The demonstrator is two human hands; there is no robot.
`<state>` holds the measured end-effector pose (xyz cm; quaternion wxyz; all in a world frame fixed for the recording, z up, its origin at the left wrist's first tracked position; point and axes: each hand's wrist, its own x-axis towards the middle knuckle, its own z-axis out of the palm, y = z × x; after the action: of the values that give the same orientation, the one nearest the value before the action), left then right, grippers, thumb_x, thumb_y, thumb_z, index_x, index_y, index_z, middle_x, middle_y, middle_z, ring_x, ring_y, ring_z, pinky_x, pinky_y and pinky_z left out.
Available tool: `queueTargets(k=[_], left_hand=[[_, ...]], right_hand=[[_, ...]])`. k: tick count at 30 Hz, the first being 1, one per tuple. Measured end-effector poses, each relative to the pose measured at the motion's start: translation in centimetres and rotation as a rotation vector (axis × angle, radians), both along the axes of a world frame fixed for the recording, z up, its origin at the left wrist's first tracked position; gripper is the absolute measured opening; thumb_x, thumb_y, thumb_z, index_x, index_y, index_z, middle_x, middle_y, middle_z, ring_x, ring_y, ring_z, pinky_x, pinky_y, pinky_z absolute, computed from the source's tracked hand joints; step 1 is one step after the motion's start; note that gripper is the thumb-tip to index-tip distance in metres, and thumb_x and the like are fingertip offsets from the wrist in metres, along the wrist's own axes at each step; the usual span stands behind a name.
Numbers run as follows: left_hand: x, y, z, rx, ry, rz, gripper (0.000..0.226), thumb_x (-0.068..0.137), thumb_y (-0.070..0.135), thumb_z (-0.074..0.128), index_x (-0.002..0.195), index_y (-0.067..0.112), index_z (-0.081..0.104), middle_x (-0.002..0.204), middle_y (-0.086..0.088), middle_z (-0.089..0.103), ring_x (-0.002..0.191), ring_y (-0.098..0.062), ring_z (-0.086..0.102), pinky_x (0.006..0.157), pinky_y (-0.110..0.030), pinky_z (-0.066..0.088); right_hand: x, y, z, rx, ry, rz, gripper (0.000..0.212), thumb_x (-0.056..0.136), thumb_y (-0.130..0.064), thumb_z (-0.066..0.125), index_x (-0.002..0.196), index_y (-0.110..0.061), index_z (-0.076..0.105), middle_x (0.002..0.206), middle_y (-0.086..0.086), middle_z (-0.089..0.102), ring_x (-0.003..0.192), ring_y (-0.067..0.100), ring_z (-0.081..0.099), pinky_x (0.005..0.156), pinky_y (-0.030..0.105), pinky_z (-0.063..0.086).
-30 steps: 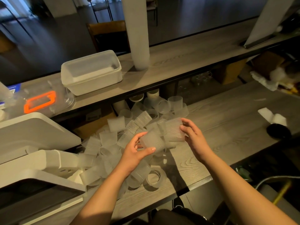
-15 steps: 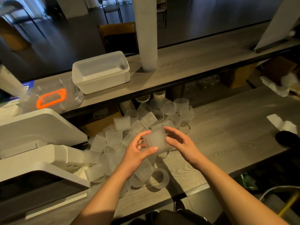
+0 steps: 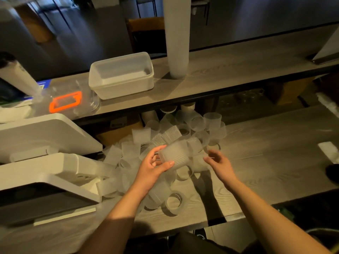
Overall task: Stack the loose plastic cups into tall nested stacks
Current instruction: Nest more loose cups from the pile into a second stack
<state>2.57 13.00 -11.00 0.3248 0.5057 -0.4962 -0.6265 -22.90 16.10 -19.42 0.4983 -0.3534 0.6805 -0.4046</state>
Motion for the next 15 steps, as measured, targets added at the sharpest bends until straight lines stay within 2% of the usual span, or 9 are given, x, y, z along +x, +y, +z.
queueTargets(k=[4, 8, 11, 13, 15], left_hand=[[-0.5, 0.1, -0.2, 0.0, -0.009, 0.049, 0.06, 0.072, 0.014, 0.077, 0.129, 0.021, 0.057, 0.12, 0.003, 0.063, 0.099, -0.004, 0.068, 0.078, -0.024, 0.056], [-0.7, 0.0, -0.6, 0.023, -0.028, 0.087, 0.055, 0.082, 0.001, 0.072, 0.131, 0.019, 0.055, 0.118, 0.009, 0.062, 0.098, 0.002, 0.067, 0.079, -0.023, 0.057], [-0.9, -0.1, -1.0, 0.055, -0.028, 0.139, 0.054, 0.082, -0.003, 0.073, 0.128, 0.02, 0.056, 0.117, 0.007, 0.062, 0.094, 0.004, 0.067, 0.077, -0.021, 0.057], [-1.1, -0.3, -1.2, 0.072, -0.015, 0.173, 0.057, 0.075, -0.003, 0.08, 0.121, 0.022, 0.057, 0.114, 0.006, 0.063, 0.092, 0.003, 0.068, 0.076, -0.02, 0.057], [-1.1, -0.3, -1.5, 0.086, 0.0, 0.202, 0.061, 0.065, 0.008, 0.081, 0.12, 0.023, 0.059, 0.113, 0.005, 0.066, 0.094, -0.001, 0.069, 0.075, -0.02, 0.056]], right_hand=[[-1.5, -1.0, -2.8, 0.06, 0.146, 0.111, 0.062, 0.085, -0.018, 0.076, 0.141, -0.018, 0.05, 0.138, 0.001, 0.053, 0.127, 0.017, 0.049, 0.094, 0.027, 0.048], [-2.4, -2.4, -4.6, 0.097, 0.407, 0.308, 0.083, 0.077, -0.022, 0.083, 0.148, -0.022, 0.041, 0.155, 0.003, 0.035, 0.142, 0.023, 0.035, 0.115, 0.045, 0.036], [-2.9, -3.3, -5.3, 0.109, 0.455, 0.461, 0.095, 0.074, -0.025, 0.086, 0.153, -0.023, 0.033, 0.159, 0.001, 0.027, 0.147, 0.024, 0.025, 0.12, 0.047, 0.03], [-3.0, -3.7, -5.6, 0.079, 0.496, 0.514, 0.093, 0.074, -0.025, 0.085, 0.152, -0.024, 0.034, 0.16, 0.0, 0.027, 0.147, 0.023, 0.024, 0.12, 0.045, 0.028], [-3.2, -3.9, -6.1, 0.058, 0.522, 0.514, 0.086, 0.074, -0.023, 0.084, 0.147, -0.025, 0.039, 0.155, -0.001, 0.033, 0.143, 0.021, 0.03, 0.118, 0.042, 0.032]])
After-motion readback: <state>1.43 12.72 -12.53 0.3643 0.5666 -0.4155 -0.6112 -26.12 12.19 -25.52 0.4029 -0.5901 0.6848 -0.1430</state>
